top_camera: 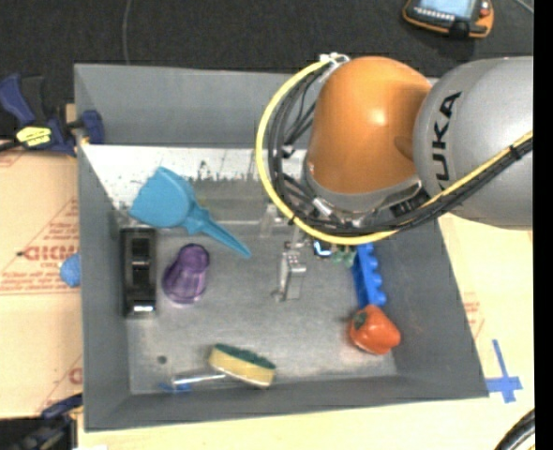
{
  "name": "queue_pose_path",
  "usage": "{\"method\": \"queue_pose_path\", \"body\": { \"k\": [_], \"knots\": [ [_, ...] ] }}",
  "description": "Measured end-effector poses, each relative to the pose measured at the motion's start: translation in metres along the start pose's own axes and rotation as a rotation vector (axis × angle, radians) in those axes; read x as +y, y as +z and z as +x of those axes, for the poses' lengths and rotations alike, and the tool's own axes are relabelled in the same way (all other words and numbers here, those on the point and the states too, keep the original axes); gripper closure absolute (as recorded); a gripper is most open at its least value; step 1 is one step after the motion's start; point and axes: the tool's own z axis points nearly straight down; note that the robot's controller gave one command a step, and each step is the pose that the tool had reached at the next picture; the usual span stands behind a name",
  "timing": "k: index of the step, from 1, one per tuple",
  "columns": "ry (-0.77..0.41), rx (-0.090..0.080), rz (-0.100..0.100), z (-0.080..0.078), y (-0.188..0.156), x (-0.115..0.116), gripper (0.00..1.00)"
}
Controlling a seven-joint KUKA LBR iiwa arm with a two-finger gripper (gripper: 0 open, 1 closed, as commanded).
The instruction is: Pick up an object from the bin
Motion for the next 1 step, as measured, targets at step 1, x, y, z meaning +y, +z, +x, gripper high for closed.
{"method": "queue_pose_path", "body": {
  "k": [1],
  "knots": [
    [0.003,-0.008,-0.001,-0.0012,-0.0046,-0.0004,0.00]
  ]
}}
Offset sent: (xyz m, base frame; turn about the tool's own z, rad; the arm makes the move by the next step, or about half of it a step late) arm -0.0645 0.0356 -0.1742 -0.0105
